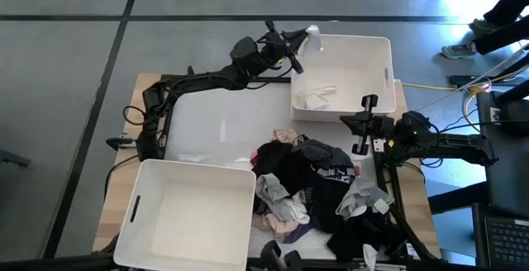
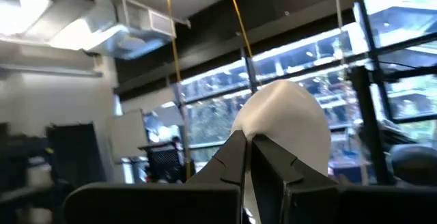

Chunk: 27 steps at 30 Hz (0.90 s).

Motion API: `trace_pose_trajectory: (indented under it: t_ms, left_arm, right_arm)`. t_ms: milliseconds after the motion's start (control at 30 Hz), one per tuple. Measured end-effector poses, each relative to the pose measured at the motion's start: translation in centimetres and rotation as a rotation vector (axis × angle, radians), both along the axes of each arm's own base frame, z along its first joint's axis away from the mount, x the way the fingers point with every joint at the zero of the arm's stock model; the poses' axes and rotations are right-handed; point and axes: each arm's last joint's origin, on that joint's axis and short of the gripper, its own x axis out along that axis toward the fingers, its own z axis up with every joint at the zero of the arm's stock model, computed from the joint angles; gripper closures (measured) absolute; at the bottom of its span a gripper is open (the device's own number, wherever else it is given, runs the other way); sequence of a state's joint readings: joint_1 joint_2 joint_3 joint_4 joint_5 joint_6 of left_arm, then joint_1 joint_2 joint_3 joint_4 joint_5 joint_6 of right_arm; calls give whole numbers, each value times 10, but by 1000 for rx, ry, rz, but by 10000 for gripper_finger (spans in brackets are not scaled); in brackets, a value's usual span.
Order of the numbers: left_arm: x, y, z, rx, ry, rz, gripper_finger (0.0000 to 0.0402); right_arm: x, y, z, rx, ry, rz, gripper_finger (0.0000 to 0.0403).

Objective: Sort clothes
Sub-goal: Put the white sock into the top white laundry bin

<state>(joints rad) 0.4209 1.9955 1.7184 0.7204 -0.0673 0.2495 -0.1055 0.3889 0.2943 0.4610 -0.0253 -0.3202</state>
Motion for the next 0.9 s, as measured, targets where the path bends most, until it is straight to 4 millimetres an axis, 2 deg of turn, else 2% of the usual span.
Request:
trace_pose_trajectory:
  t_ms: [200, 333, 633, 767, 900]
  left_arm:
    - [8, -2, -16, -115, 144, -34, 394]
    - [12, -6, -27, -108, 267, -40, 384]
    - [12, -9, -43, -186, 457, -48, 276]
    - [3, -24, -35, -186, 568, -61, 244]
    - [-12, -44, -19, -209, 660, -68, 233]
  right_arm:
    - [1, 0, -2, 3, 24, 0, 393]
    - [1, 0, -3, 3, 29, 0, 393]
    - [1, 0, -3, 3, 30, 0, 393]
    - [1, 0, -4, 1, 41, -2, 393]
    - [1, 0, -4, -15, 44, -16, 393]
